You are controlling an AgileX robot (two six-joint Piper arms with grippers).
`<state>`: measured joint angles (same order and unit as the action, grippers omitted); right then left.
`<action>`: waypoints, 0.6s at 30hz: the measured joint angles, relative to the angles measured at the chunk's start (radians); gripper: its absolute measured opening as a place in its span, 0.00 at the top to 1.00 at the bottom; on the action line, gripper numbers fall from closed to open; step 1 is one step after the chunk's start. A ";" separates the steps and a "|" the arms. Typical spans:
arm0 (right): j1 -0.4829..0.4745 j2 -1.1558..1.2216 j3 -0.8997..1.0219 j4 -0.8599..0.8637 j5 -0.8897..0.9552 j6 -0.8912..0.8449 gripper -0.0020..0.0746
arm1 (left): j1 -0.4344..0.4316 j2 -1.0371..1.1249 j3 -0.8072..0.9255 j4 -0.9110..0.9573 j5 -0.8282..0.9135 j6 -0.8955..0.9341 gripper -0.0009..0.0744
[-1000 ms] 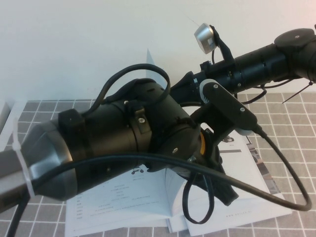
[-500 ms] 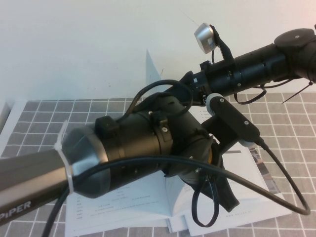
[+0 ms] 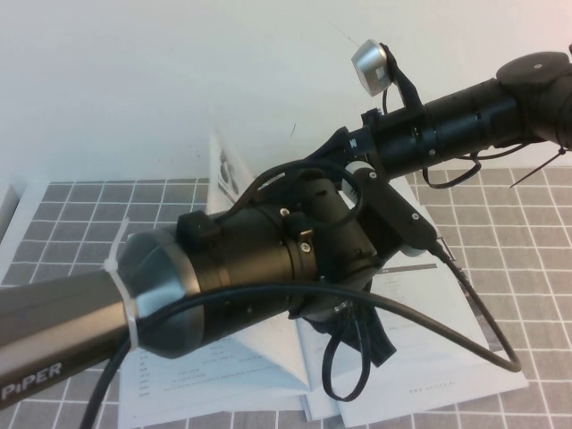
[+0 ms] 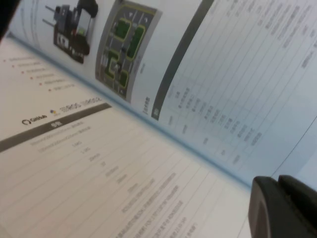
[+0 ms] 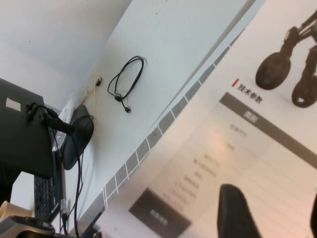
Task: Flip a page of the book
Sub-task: Open the closed book
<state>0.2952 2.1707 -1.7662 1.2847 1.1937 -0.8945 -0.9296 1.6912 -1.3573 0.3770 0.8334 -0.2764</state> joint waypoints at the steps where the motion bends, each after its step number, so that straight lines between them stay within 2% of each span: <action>1: 0.000 0.000 0.000 0.000 0.000 -0.001 0.55 | 0.000 0.000 0.000 0.004 0.015 -0.002 0.99; 12: -0.004 0.000 -0.013 -0.010 0.000 -0.013 0.55 | 0.000 0.000 0.000 0.007 0.035 -0.019 0.99; 16: -0.017 -0.002 -0.031 -0.150 0.002 -0.023 0.57 | 0.000 0.000 0.000 0.007 0.068 -0.020 0.99; 18: -0.020 -0.002 -0.031 -0.291 0.004 0.009 0.63 | 0.013 0.000 0.000 0.007 0.082 -0.030 0.99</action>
<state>0.2755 2.1690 -1.7967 0.9937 1.1978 -0.8858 -0.9169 1.6912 -1.3573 0.3835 0.9152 -0.3062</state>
